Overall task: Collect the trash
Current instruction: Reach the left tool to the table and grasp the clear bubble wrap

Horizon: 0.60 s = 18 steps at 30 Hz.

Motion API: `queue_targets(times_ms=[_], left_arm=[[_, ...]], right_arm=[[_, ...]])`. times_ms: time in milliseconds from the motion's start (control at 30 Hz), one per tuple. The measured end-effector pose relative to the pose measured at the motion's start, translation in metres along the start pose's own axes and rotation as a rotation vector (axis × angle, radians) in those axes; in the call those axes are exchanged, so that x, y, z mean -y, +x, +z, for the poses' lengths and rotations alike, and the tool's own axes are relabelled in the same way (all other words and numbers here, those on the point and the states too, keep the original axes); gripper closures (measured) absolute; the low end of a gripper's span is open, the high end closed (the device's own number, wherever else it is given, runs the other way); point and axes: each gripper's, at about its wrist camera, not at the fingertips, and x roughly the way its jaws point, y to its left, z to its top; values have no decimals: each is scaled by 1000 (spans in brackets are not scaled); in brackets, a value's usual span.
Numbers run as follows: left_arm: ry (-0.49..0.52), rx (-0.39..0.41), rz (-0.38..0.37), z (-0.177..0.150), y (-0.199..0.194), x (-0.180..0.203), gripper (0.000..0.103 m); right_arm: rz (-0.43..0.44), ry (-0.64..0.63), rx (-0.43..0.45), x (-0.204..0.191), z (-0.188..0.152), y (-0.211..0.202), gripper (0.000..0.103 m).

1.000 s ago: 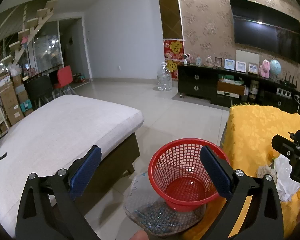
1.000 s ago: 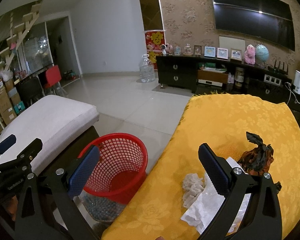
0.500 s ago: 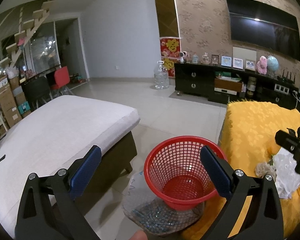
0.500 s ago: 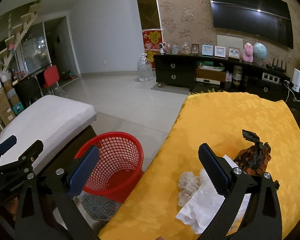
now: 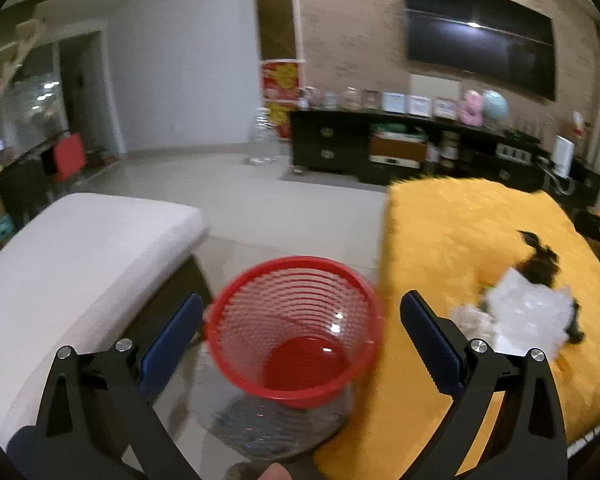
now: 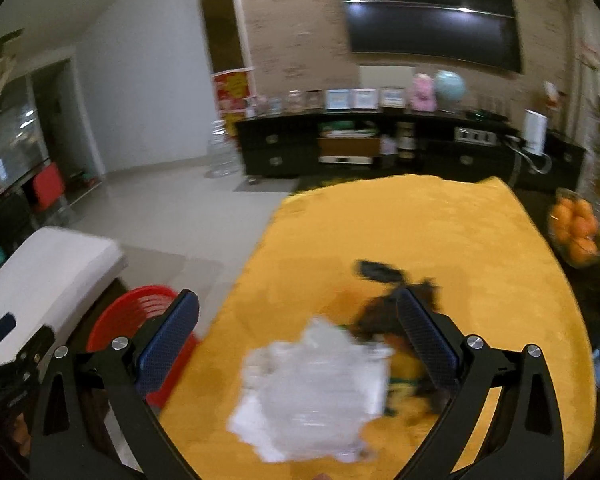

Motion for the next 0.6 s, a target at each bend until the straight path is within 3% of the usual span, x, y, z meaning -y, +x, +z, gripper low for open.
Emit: queue_targets(times_ms=[267,600], left_arm=[[134,-66,-189,4,18,77,8],[365,-132,-374,-6,54,192,8]], right_arm=[[-105,138,-13,66,-3,-11,6],[-138,239,-15,109,-3,-15,6]])
